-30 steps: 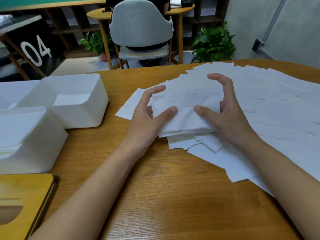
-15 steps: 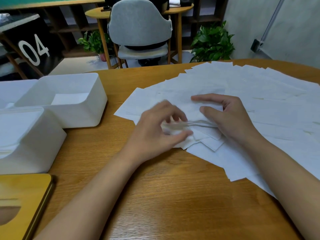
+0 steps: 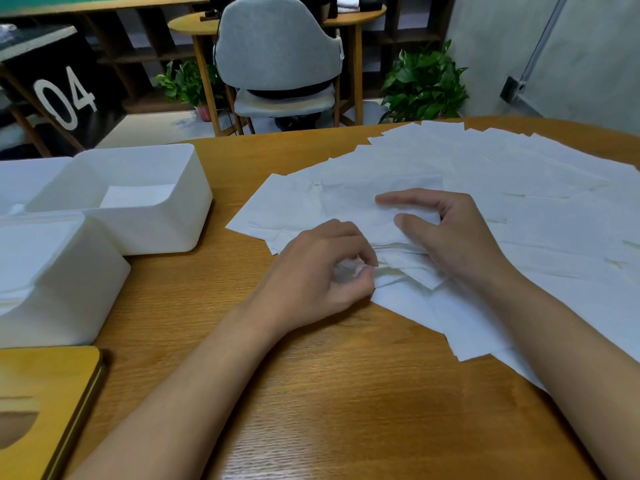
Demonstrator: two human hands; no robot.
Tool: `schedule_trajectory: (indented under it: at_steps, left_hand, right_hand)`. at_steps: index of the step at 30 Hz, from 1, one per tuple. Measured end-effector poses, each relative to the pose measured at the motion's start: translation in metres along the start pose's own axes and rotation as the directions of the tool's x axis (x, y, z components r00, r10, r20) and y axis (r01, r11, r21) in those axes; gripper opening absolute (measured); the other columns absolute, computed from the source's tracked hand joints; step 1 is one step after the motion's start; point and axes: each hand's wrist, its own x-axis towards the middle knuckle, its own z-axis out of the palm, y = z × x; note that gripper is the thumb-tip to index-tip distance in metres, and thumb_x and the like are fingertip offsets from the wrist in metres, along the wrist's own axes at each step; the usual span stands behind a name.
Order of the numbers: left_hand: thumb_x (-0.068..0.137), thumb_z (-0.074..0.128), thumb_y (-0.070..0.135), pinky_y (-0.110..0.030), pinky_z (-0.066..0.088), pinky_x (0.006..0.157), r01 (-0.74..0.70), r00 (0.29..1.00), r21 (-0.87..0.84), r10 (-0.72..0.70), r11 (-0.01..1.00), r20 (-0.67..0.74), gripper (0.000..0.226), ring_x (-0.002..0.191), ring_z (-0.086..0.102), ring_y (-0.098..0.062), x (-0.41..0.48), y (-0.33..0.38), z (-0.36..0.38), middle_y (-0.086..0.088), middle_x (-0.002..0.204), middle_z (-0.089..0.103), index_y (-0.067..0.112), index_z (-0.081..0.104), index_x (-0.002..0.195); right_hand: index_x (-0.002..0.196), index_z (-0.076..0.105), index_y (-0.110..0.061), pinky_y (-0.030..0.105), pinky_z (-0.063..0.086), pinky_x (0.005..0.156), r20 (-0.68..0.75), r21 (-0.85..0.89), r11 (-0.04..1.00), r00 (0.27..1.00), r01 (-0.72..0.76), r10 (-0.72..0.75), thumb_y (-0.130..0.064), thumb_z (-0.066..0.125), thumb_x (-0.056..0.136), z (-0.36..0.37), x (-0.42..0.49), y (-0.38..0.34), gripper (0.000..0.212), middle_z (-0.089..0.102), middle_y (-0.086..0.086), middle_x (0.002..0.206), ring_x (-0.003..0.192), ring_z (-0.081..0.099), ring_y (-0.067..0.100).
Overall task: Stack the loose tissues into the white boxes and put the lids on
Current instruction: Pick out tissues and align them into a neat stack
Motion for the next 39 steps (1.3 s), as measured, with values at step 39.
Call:
schedule_trajectory:
  at_steps: [39]
  left_hand:
    - [0.092, 0.079, 0.006, -0.008, 0.046, 0.054, 0.364, 0.785, -0.646, -0.595, 0.671, -0.176, 0.036, 0.065, 0.068, 0.005, 0.010, 0.014, -0.017, 0.025, 0.070, 0.072, 0.008, 0.065, 0.125]
  right_hand:
    - [0.144, 0.052, -0.037, 0.023, 0.057, 0.088, 0.071, 0.141, 0.987, 0.994, 0.078, -0.089, -0.013, 0.070, 0.099, 0.008, -0.008, -0.012, 0.054, 0.063, -0.017, 0.135, 0.115, 0.066, 0.006]
